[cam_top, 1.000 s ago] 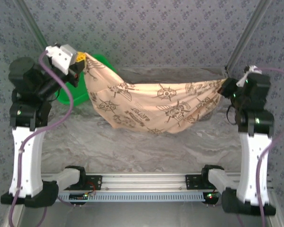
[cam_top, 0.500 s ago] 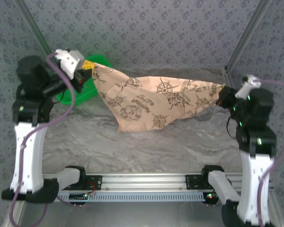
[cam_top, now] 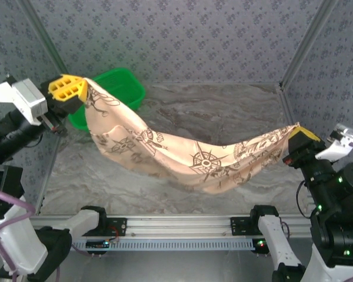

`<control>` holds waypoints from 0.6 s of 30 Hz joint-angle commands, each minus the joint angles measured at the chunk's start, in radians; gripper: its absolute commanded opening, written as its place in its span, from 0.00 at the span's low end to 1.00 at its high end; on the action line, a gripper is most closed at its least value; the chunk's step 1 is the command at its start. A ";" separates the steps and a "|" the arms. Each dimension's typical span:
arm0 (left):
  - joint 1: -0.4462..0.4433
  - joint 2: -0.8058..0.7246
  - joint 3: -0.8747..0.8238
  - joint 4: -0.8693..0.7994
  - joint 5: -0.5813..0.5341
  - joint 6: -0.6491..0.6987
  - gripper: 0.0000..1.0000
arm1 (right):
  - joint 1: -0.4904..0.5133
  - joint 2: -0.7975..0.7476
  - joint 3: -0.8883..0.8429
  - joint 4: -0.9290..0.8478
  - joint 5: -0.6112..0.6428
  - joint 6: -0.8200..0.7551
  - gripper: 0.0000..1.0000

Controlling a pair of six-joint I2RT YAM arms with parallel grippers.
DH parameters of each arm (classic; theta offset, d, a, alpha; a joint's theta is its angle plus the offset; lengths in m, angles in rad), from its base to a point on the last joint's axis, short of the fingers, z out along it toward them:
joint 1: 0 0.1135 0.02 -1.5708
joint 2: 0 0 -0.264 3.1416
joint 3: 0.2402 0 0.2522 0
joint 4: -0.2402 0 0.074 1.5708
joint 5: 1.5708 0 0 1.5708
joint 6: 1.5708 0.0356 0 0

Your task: Fold the inside-out t-shirt

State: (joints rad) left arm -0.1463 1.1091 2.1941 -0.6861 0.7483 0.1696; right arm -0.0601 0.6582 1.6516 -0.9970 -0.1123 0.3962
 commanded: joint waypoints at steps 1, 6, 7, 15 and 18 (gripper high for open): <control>-0.003 0.114 0.014 -0.022 -0.011 -0.031 0.00 | 0.006 0.077 -0.054 0.007 0.052 0.045 0.00; -0.003 0.279 -0.152 -0.002 0.005 0.026 0.00 | 0.006 0.193 -0.219 0.126 0.080 0.082 0.00; -0.003 0.318 -0.215 0.044 0.004 0.032 0.00 | 0.006 0.222 -0.265 0.162 0.084 0.092 0.00; -0.037 0.873 -0.219 0.066 -0.060 0.191 0.25 | 0.028 0.678 -0.483 0.492 0.045 0.092 0.08; -0.048 1.056 -0.046 0.072 -0.117 0.157 0.35 | 0.013 0.923 -0.324 0.476 -0.027 0.046 0.22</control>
State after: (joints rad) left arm -0.1734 2.1490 1.9835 -0.6151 0.6617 0.2977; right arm -0.0395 1.4754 1.2186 -0.5980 -0.0731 0.4812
